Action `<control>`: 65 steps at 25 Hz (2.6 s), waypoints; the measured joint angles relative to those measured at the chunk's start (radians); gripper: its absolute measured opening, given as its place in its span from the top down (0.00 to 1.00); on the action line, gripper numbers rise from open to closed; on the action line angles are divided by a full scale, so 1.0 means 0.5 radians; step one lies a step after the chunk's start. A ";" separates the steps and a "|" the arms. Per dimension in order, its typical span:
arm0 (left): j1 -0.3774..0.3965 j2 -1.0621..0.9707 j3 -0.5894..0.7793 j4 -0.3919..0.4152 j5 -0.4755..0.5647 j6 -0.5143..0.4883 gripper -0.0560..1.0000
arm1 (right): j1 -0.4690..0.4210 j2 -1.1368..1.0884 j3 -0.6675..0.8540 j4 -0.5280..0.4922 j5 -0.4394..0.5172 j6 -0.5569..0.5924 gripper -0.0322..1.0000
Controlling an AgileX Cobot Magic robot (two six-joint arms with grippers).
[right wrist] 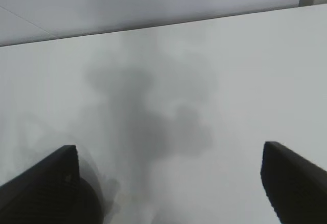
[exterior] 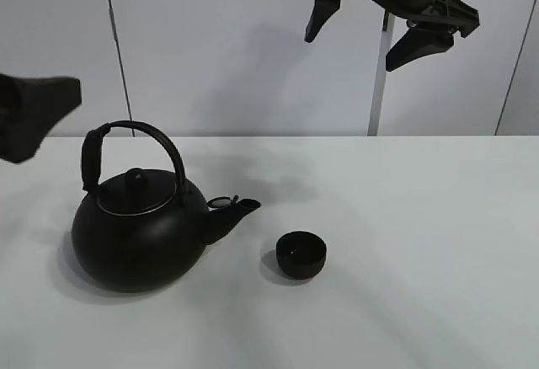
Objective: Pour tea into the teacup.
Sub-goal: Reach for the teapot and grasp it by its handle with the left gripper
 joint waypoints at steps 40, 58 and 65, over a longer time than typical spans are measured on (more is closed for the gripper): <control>0.173 0.861 -0.365 0.196 -0.122 -0.283 0.38 | 0.000 0.000 0.000 0.000 -0.097 0.000 0.33; 0.181 1.005 -0.489 0.321 -0.165 -0.218 0.82 | 0.000 0.000 0.000 0.000 -0.099 0.000 0.33; 0.163 1.011 -0.540 0.325 -0.127 -0.216 0.82 | 0.000 0.000 0.000 0.004 -0.099 0.000 0.33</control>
